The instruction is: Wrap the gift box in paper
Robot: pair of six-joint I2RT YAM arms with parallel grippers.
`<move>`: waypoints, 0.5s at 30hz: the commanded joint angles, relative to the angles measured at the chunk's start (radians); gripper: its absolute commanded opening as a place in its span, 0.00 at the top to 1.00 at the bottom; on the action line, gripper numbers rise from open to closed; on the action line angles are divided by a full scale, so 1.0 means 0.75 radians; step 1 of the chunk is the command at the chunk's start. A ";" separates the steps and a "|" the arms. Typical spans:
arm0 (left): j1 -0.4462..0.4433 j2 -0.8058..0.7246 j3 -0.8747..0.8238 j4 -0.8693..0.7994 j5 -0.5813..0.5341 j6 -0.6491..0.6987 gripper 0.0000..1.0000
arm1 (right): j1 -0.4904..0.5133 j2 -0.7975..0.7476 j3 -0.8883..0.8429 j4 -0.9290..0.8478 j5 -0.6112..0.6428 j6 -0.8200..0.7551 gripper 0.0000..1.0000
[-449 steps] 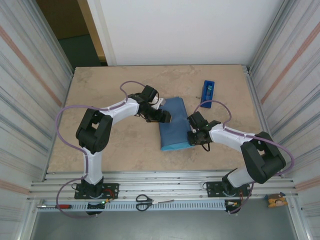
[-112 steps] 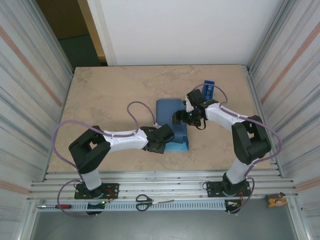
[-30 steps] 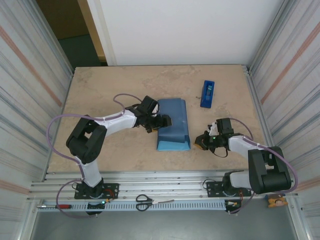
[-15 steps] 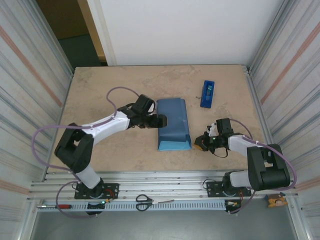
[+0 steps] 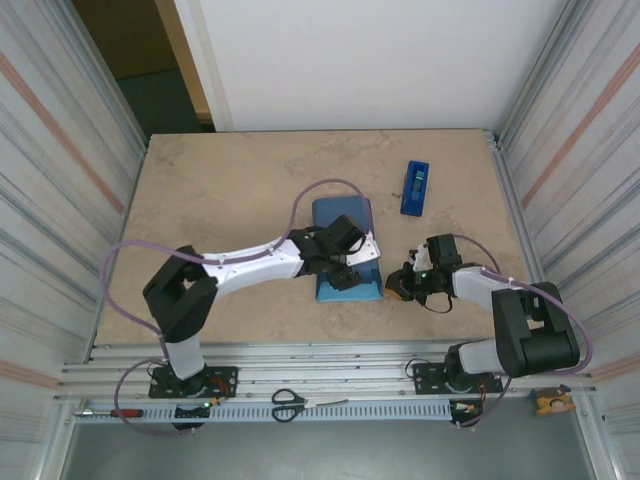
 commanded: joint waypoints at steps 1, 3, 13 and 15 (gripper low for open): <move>0.015 0.008 0.055 -0.037 -0.108 0.139 0.22 | 0.012 0.006 0.030 -0.014 0.024 -0.008 0.88; 0.016 0.005 0.046 -0.026 -0.112 0.150 0.23 | 0.011 0.009 0.030 -0.014 0.025 -0.007 0.88; 0.017 0.050 0.041 -0.059 -0.083 0.150 0.30 | 0.029 0.029 0.050 -0.012 0.023 -0.003 0.87; 0.017 0.071 0.050 -0.083 -0.088 0.130 0.34 | 0.036 0.031 0.050 -0.004 0.019 0.001 0.88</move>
